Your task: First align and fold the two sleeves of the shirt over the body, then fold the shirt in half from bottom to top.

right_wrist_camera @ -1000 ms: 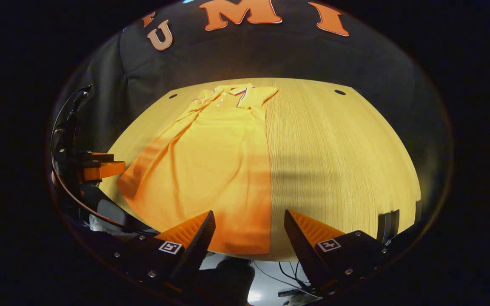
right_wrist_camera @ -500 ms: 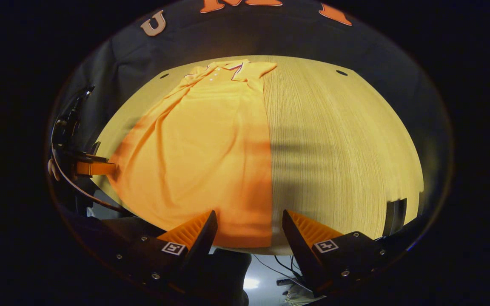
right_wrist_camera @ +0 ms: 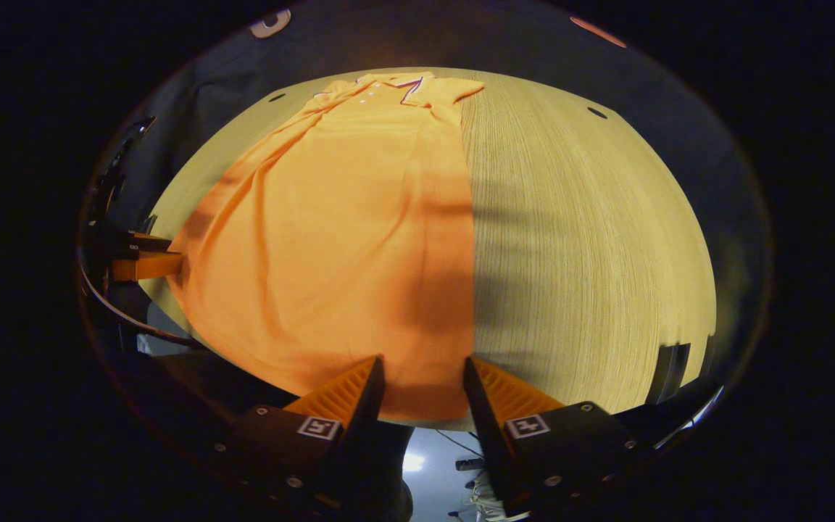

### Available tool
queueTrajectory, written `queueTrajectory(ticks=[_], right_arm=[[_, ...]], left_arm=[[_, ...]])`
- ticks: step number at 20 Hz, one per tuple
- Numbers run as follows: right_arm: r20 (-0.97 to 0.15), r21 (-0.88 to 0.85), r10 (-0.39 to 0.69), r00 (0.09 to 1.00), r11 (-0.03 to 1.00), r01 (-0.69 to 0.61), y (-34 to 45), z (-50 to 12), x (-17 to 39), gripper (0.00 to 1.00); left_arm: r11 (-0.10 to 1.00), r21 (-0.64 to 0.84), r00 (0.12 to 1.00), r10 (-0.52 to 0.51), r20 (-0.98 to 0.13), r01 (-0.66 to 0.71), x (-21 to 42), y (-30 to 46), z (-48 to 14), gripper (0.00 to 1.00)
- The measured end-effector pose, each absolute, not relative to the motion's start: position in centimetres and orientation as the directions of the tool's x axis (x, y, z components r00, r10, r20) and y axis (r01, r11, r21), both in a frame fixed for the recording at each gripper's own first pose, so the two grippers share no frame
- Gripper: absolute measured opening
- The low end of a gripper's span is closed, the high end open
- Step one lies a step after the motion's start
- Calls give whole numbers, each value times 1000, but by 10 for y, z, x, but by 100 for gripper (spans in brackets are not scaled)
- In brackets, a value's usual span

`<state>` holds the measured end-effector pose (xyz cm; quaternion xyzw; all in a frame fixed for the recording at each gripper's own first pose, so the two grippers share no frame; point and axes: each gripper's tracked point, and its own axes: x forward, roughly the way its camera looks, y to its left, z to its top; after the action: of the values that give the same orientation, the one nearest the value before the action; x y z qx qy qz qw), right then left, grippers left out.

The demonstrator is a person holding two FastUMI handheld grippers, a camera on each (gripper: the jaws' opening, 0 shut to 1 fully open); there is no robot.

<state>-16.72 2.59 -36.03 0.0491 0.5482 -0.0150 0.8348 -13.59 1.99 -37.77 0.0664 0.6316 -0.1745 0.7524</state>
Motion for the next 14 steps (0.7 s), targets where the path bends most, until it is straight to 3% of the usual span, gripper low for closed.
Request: queueTrajectory(ticks=[2,3,4,5,6,9,14], right_arm=[[-914,124,57,402,982,142,31,-361,-163,24],[-913,156,88,399,978,140,36,-360,-162,13],[-910,194,118,397,968,156,39,-357,-163,12],[-905,235,154,397,958,164,45,-360,-164,4],[-904,262,179,388,950,172,47,-360,-165,5],[-894,272,176,412,944,187,43,-352,-157,4],[-863,295,178,472,937,186,33,-322,-132,4]], left_arm=[[941,-125,157,-181,-971,316,-132,11,-379,28],[937,-116,150,-173,-973,330,-132,10,-380,6],[935,-109,151,-168,-974,339,-131,10,-380,7],[942,-122,163,-180,-970,312,-131,5,-389,6],[940,-144,139,-194,-971,308,-129,4,-382,1],[944,-185,127,-226,-966,272,-127,1,-372,1],[934,-212,179,-270,-946,286,-102,-11,-346,1]])
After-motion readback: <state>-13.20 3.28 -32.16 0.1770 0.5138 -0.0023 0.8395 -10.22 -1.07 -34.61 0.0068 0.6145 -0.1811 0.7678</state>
